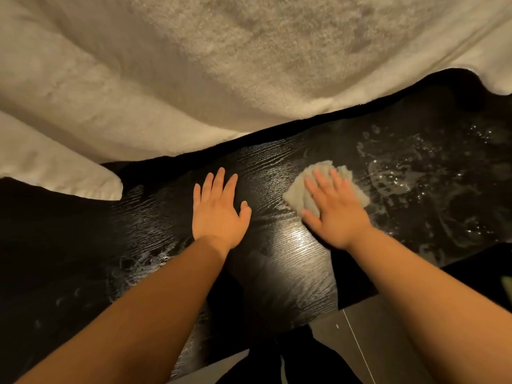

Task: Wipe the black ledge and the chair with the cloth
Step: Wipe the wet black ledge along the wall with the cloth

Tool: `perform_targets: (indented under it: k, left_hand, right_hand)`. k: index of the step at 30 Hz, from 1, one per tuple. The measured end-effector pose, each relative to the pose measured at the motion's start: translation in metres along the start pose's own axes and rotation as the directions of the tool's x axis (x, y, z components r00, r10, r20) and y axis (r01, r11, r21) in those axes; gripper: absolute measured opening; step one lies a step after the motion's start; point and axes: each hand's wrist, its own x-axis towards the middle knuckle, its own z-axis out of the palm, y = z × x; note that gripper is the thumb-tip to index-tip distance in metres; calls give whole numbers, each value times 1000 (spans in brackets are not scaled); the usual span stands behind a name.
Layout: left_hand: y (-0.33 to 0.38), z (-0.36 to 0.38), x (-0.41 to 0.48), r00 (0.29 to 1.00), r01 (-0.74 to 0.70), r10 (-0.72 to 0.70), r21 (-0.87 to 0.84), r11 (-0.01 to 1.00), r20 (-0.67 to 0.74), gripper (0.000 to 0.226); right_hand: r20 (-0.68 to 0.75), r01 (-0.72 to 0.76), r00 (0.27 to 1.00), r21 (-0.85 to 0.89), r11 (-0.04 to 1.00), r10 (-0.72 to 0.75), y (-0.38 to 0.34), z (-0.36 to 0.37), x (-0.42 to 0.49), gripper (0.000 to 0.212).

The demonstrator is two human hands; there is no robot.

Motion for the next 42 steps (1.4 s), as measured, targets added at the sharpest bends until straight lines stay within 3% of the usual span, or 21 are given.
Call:
perform_targets:
  k: [3, 5, 9, 13, 16, 18, 20, 25, 29, 35, 37, 40, 42]
  left_hand:
    - [2, 0, -1, 1000, -2, 2, -3, 1000, 1, 71]
    - [2, -1, -1, 1000, -7, 7, -3, 1000, 6, 70]
    - [3, -4, -1, 1000, -8, 8, -6, 1000, 26, 69]
    - [6, -6, -3, 999, 0, 0, 1, 1000, 50, 68]
    - [9, -6, -14, 998, 5, -3, -34, 999, 65, 66]
    - [10, -4, -30, 997, -17, 18, -23, 1000, 70, 66]
    - [11, -3, -43, 996, -32, 33, -12, 999, 77, 68]
    - [22, -4, -63, 992, -48, 47, 3, 999, 118, 74]
    - [21, 4, -77, 986, -125, 116, 69, 990, 117, 79]
    - [21, 10, -76, 990, -117, 111, 65, 991, 88, 79]
    - [22, 10, -76, 990, -113, 107, 66, 991, 88, 78]
    - [23, 8, -76, 992, -105, 100, 64, 992, 74, 78]
    - [24, 8, -77, 993, -103, 99, 64, 993, 70, 77]
  right_hand:
    - [27, -198, 980, 10, 980, 198, -7, -1, 10, 83]
    - [10, -203, 979, 22, 979, 203, -27, 1, -8, 81]
    - [24, 7, 1000, 1, 1000, -7, -60, 14, -73, 77]
    - [62, 197, 979, -3, 980, -196, -27, 11, -75, 78]
    - [68, -14, 998, -14, 1000, 15, -4, 0, -47, 83]
    - [113, -208, 972, 18, 978, 204, -13, -6, -37, 84]
    - [134, -298, 948, 66, 952, 288, -36, -7, -45, 82]
    - [84, 7, 996, 50, 999, -11, -78, 15, -119, 81]
    - [74, 156, 985, 33, 987, -158, -39, 16, -105, 80]
    - [103, -265, 960, 43, 963, 259, -21, 5, -74, 80]
    - [49, -306, 952, 82, 948, 303, -48, 10, -94, 79]
    - [-19, -98, 995, 70, 993, 100, -74, 27, -140, 77]
    - [-5, 88, 996, 53, 995, -88, -54, 29, -151, 77]
